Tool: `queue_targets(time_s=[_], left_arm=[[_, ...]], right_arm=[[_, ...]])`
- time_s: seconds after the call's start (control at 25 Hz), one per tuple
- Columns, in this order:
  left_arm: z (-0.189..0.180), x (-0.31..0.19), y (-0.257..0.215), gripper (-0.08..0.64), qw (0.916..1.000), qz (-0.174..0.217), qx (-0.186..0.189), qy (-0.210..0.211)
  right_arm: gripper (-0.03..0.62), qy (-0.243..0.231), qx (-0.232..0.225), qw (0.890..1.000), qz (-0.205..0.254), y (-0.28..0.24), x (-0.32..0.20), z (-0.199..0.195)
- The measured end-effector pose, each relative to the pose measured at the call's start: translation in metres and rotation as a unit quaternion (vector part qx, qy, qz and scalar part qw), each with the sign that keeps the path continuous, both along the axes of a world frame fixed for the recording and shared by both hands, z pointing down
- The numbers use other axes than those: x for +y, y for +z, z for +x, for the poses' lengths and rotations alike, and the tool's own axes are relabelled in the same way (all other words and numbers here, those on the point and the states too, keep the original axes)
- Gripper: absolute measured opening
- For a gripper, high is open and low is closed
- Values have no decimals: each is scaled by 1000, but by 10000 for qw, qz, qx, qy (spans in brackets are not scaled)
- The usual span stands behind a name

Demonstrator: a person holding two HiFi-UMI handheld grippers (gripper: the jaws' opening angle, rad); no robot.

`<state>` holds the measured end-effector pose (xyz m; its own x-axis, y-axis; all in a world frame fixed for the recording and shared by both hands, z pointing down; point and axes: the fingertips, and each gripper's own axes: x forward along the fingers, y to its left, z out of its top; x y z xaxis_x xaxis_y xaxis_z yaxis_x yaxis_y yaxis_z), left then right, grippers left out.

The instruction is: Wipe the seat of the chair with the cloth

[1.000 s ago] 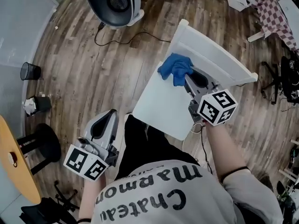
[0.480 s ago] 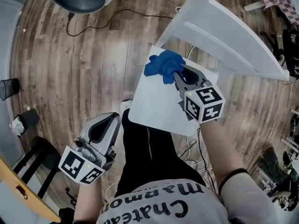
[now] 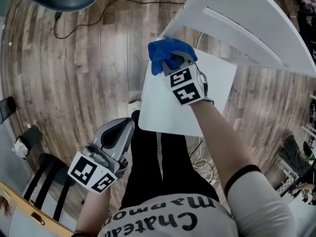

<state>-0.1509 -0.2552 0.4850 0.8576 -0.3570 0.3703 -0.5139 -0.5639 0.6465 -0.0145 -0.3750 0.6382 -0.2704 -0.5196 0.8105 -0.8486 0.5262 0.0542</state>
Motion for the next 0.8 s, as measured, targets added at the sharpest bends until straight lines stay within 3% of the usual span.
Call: queue_targets(time_s=[0.12, 0.44, 0.64, 0.8], left_arm=[[2, 0, 7, 3, 9997, -50, -76, 221], [9, -7, 20, 3, 9991, -182, -123, 355], [38, 3, 25, 3, 9976, -257, -111, 635], [62, 15, 30, 3, 9956, -290, -128, 880]], right_arm=[[84, -127, 149, 9994, -300, 25, -4, -8], [84, 493, 60, 9960, -744, 46, -7, 2], [83, 1380, -373, 9871, -725, 47, 8, 51], [83, 1860, -451, 9795, -630, 47, 33, 106]])
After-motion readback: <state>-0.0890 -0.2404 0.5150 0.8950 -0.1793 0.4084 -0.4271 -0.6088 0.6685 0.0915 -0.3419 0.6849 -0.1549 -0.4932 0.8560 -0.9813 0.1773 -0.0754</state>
